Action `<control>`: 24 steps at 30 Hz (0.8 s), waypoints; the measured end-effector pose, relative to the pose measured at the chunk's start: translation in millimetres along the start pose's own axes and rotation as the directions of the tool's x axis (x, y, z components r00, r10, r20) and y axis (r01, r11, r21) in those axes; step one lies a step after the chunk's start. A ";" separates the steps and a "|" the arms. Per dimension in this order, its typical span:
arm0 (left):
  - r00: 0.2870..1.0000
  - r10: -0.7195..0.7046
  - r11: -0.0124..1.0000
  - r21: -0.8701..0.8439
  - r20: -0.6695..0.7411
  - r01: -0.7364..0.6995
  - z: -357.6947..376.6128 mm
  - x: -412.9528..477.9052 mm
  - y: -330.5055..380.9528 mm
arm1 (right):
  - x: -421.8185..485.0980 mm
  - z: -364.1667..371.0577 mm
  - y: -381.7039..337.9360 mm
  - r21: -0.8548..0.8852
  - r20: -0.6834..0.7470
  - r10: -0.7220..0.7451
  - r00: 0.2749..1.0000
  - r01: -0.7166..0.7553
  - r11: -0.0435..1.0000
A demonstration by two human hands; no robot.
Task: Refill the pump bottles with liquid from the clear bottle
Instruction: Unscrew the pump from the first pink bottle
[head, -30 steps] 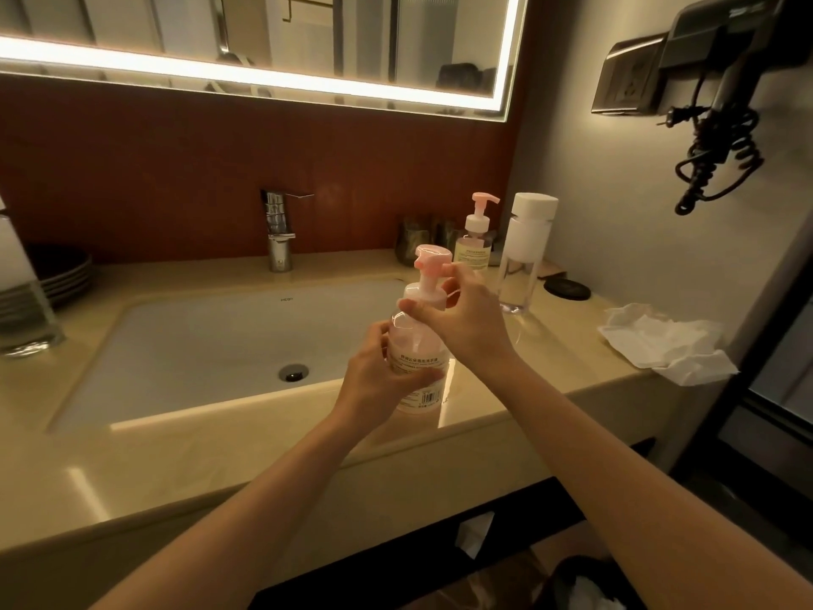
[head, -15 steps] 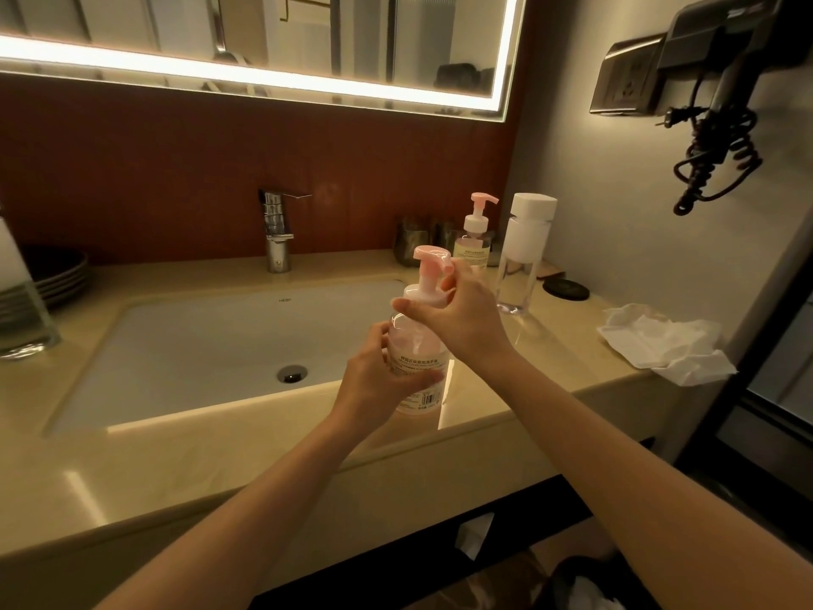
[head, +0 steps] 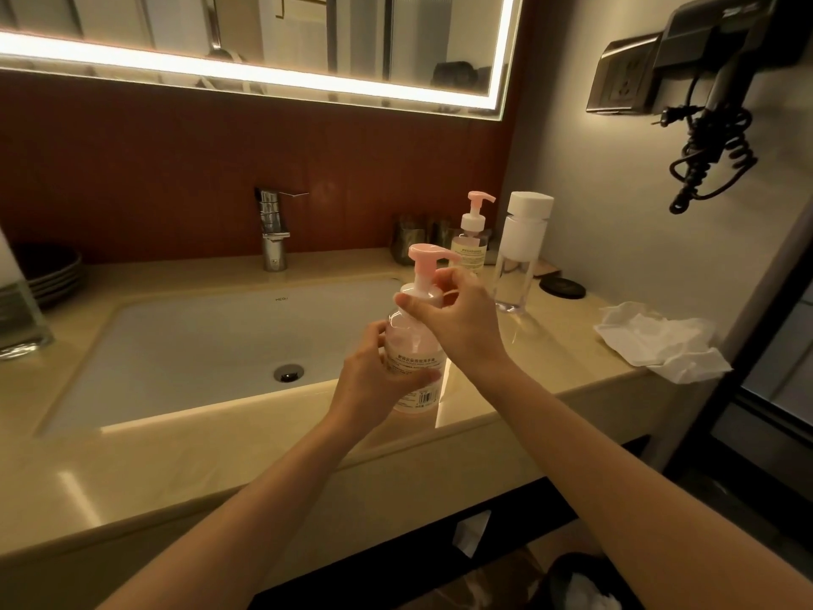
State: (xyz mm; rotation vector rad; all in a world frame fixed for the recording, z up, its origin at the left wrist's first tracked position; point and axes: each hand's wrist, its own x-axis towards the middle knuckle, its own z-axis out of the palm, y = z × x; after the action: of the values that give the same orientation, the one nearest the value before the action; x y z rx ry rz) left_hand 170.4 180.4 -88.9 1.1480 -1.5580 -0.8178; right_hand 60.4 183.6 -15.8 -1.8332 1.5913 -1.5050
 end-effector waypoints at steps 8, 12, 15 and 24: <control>1.000 0.005 1.000 -0.008 -0.003 -0.005 0.0 -0.1 -0.7 | -1.4 -0.1 -2.8 0.081 0.080 0.034 0.996 -0.040 0.996; 1.000 0.010 1.000 -0.003 -0.002 -0.010 -0.7 -0.1 -1.1 | 2.4 7.4 -3.5 -0.039 -0.029 0.024 0.999 -0.025 0.999; 1.000 0.014 1.000 0.001 -0.008 -0.014 -0.1 -0.2 -1.2 | 0.8 6.5 -1.8 0.001 -0.020 -0.007 1.000 0.007 1.000; 0.999 0.031 0.999 -0.026 -0.026 -0.031 0.6 -1.1 -2.3 | 2.0 8.5 -4.2 0.062 0.049 0.012 0.999 -0.015 0.998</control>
State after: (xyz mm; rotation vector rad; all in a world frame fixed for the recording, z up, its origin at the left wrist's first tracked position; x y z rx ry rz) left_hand 170.5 180.7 -91.5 1.1086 -1.5365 -0.7980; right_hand 69.4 180.0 -15.1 -1.8073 1.5142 -1.4766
